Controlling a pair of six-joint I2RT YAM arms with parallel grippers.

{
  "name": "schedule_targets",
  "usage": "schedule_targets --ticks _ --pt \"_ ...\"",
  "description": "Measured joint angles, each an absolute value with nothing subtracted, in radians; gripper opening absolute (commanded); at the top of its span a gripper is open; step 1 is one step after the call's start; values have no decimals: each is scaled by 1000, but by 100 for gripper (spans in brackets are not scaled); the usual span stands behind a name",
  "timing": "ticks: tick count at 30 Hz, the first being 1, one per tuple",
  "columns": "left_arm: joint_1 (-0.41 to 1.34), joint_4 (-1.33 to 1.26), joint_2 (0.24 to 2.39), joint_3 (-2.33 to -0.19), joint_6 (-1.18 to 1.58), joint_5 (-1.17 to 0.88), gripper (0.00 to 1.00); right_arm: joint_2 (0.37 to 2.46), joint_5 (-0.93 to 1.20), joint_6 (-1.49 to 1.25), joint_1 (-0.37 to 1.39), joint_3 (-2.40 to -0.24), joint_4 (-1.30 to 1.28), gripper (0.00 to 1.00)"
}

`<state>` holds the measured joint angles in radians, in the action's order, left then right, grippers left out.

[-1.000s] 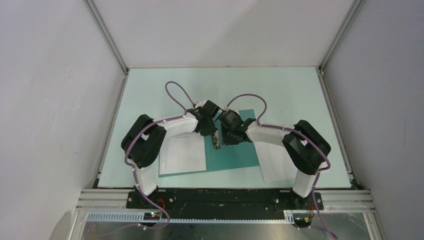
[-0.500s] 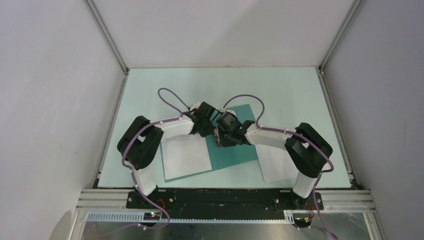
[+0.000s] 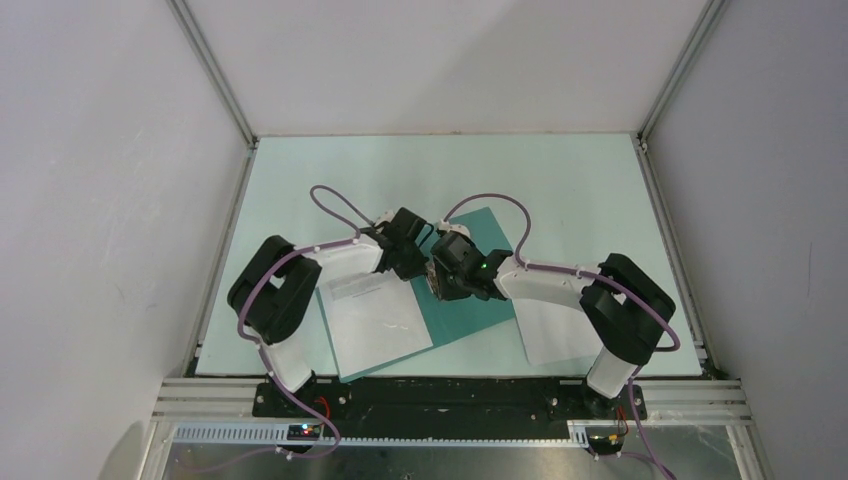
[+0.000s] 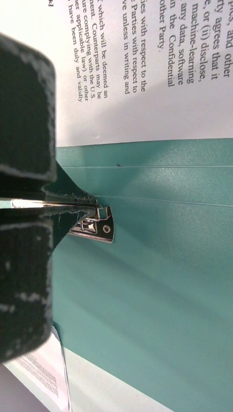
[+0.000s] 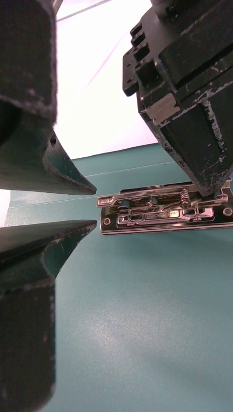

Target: Put the files into the folder

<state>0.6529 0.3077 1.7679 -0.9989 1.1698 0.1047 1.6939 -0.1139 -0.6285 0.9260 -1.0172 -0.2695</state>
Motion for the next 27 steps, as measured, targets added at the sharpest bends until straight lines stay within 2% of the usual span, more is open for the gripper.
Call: schedule_targets --ticks 18,24,27 --pt "637 327 1782 -1018 1148 65 0 1771 -175 -635 971 -1034 -252 21" --pt "633 326 1782 -1018 1139 57 0 1771 -184 -639 973 -1034 -251 22" --pt "632 324 1783 -1018 1132 51 0 1771 -184 -648 972 -1034 -252 28"
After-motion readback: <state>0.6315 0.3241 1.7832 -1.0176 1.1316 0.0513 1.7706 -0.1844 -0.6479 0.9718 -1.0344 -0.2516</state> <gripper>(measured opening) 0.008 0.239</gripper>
